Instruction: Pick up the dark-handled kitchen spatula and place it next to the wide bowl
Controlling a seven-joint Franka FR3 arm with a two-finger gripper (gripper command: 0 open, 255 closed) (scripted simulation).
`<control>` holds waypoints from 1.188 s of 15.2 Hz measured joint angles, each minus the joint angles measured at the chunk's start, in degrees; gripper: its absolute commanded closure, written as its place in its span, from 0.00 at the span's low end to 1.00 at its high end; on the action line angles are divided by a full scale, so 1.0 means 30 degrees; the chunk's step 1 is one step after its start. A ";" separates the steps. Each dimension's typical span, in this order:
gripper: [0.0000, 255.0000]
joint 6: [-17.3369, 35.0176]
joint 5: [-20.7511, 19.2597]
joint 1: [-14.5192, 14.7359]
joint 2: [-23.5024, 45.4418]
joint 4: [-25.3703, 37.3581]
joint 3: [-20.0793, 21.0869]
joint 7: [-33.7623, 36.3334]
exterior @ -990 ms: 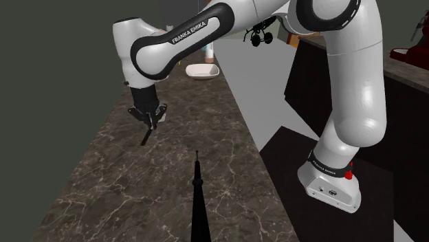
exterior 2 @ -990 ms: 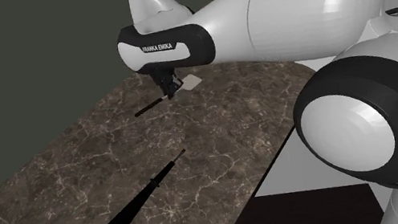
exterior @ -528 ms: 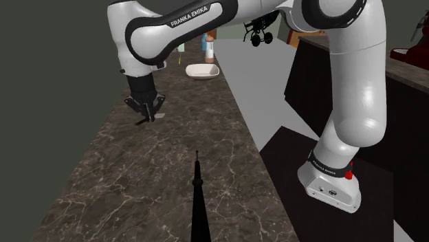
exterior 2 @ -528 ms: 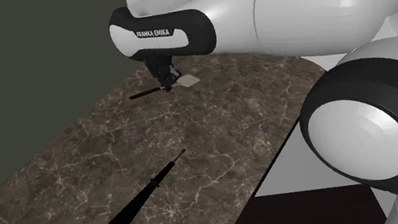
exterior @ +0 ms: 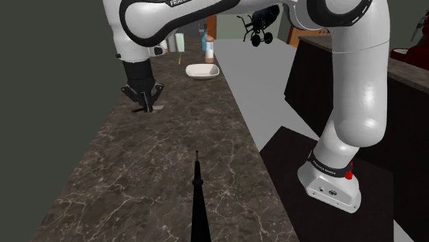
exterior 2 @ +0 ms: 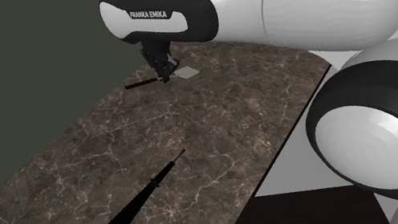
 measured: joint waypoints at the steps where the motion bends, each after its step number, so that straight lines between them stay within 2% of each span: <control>1: 1.00 -0.0254 0.0022 0.0011 -0.0036 0.0227 0.0014 -0.0009; 4: 1.00 -0.0282 0.0304 -0.0485 -0.0606 -0.0276 -0.0017 -0.0518; 9: 1.00 0.0413 0.1288 -0.2413 -0.2536 -0.2750 -0.0392 -0.2754; 18: 1.00 0.0823 0.2479 -0.5190 -0.4819 -0.5323 -0.1639 -0.6950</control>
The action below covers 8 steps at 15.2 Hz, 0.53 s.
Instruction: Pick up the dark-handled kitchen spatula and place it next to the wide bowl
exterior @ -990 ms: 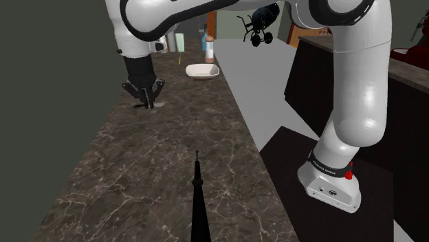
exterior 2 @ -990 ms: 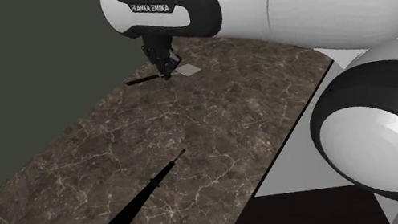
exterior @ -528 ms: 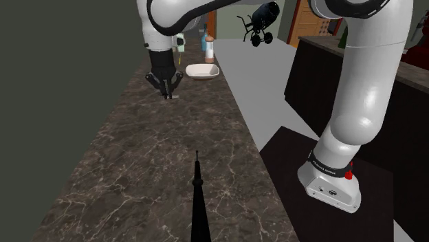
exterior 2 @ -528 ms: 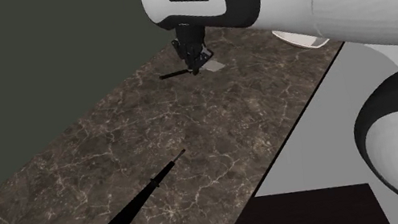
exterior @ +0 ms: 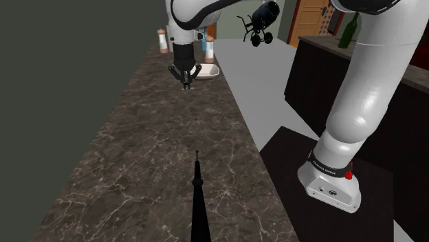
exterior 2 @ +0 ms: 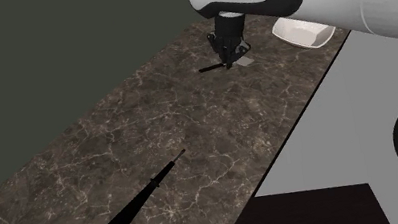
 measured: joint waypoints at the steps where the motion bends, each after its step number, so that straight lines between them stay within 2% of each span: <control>1: 1.00 -0.0075 0.0045 -0.0321 -0.0077 -0.0004 -0.0219 -0.0556; 8: 1.00 -0.0107 0.0403 -0.2099 -0.0881 -0.0812 -0.1494 -0.3696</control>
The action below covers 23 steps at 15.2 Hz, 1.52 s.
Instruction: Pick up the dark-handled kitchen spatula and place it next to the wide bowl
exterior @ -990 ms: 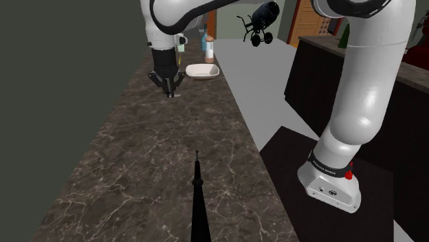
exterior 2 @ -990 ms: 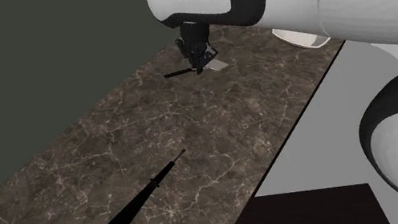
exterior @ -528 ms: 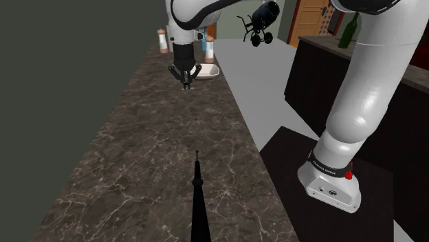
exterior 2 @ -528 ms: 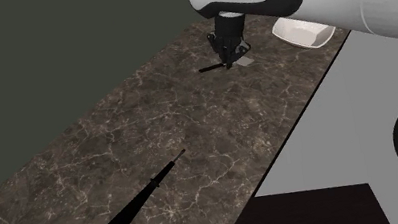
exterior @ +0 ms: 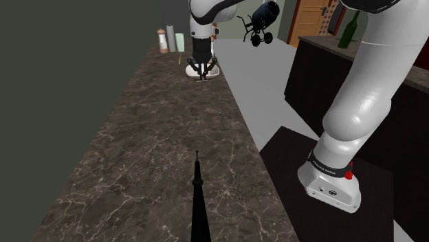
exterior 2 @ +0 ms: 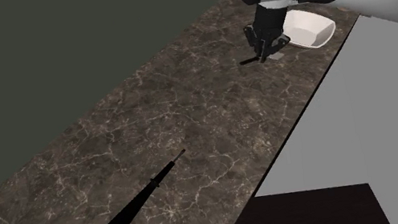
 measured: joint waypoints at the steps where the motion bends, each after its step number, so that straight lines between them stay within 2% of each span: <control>1: 1.00 -0.0067 -0.0026 -0.0260 0.0059 0.0105 -0.0214 -0.0465; 5: 1.00 0.0735 -0.0078 -0.0575 0.0216 -0.0579 -0.0482 -0.1055; 23: 1.00 0.4925 -0.0715 -0.0435 0.2008 -0.3073 -0.0596 -0.0784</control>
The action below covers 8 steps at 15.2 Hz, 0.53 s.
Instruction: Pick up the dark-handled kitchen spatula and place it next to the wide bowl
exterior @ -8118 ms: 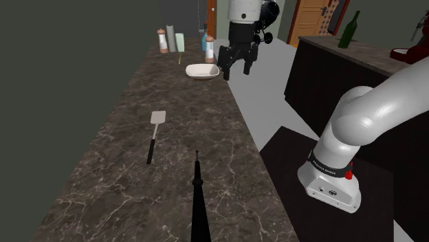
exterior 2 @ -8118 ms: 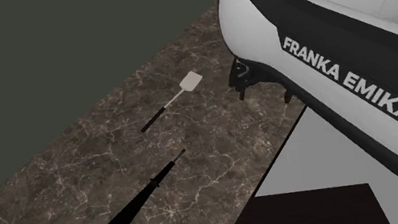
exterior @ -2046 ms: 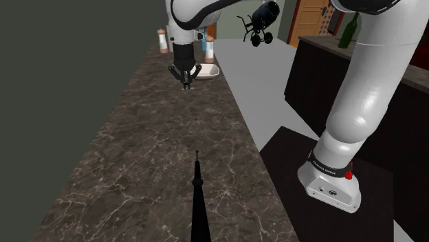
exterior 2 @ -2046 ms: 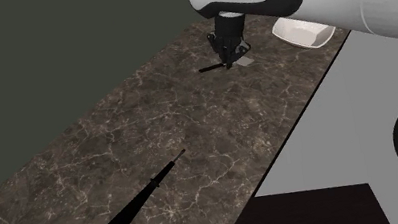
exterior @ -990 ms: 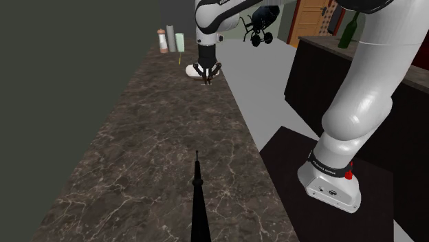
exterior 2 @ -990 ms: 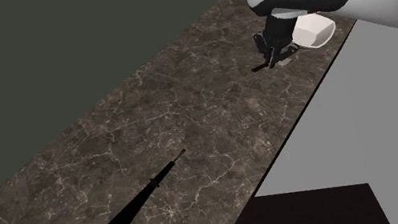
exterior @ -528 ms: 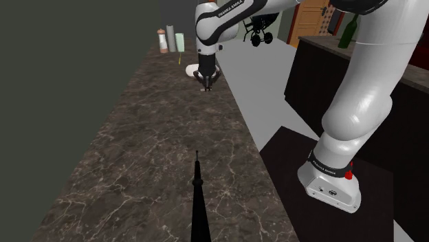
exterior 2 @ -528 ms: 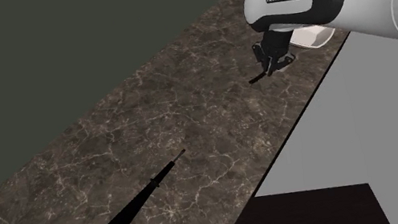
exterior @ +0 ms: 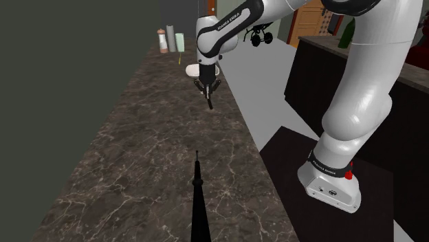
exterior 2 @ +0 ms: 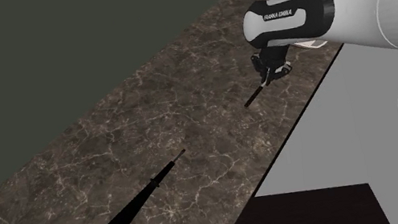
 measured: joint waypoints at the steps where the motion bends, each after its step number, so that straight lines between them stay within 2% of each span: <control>1: 1.00 0.0061 -0.0017 0.0008 0.0043 -0.0016 -0.0002 0.0016; 6: 1.00 0.0108 -0.0033 0.0012 0.0082 -0.0018 -0.0006 0.0022; 7: 0.00 0.0108 -0.0033 0.0012 0.0082 -0.0018 -0.0006 0.0022; 8: 0.00 0.0108 -0.0033 0.0012 0.0082 -0.0018 -0.0006 0.0022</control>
